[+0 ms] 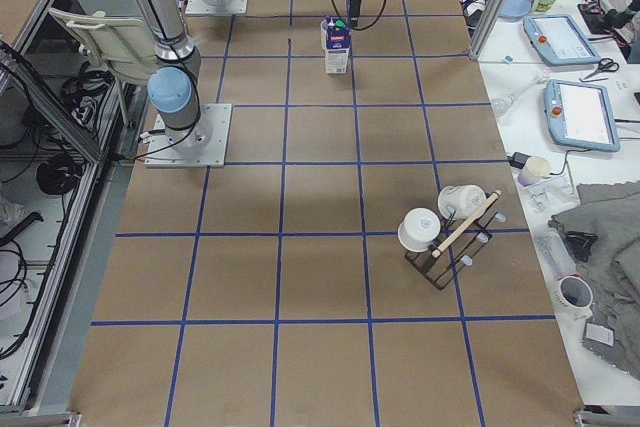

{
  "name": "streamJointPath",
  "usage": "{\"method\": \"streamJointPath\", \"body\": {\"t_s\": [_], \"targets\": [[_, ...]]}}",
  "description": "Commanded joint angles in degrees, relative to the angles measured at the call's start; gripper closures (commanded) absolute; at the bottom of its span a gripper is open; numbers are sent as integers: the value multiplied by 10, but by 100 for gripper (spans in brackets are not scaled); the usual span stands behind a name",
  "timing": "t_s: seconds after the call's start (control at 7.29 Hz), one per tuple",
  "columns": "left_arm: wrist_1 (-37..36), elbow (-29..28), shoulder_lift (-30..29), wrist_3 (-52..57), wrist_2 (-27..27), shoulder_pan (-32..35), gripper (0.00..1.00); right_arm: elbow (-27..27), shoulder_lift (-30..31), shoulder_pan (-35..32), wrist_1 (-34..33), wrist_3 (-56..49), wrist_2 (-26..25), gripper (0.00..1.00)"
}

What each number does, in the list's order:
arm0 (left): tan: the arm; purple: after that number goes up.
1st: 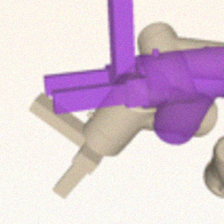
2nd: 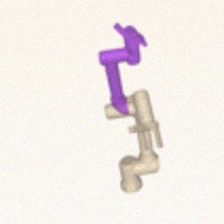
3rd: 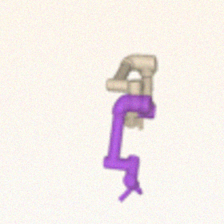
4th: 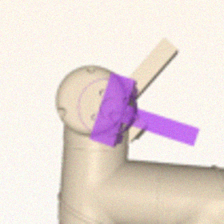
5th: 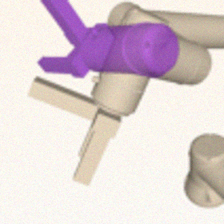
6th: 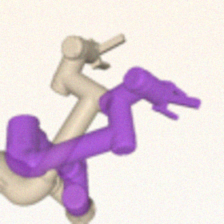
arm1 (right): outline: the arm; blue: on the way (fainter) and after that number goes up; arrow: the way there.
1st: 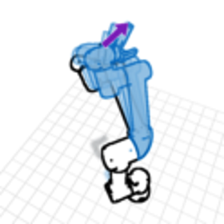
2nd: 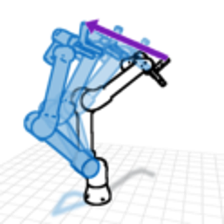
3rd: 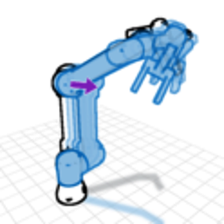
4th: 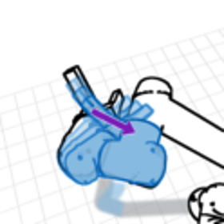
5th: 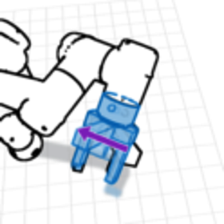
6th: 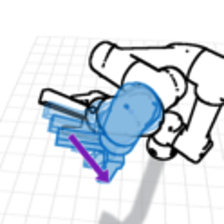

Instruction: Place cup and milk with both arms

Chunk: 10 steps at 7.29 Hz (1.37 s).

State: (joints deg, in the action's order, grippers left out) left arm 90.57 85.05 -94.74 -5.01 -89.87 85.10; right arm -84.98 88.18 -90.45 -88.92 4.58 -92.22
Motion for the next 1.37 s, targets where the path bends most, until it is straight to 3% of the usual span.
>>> {"method": "streamJointPath", "body": {"t_s": [0.0,0.82,1.1,1.24], "targets": [[-4,9,4,0,0,1,0,-3,32,39,52,-36,-4,0],[-5,10,10,1,-2,0,0,-10,6,5,37,-31,5,0],[-7,6,12,4,-7,0,0,-18,-27,-42,-33,-28,5,0],[-7,0,12,5,-7,-4,0,-14,-21,-38,-28,-32,1,0]]}}
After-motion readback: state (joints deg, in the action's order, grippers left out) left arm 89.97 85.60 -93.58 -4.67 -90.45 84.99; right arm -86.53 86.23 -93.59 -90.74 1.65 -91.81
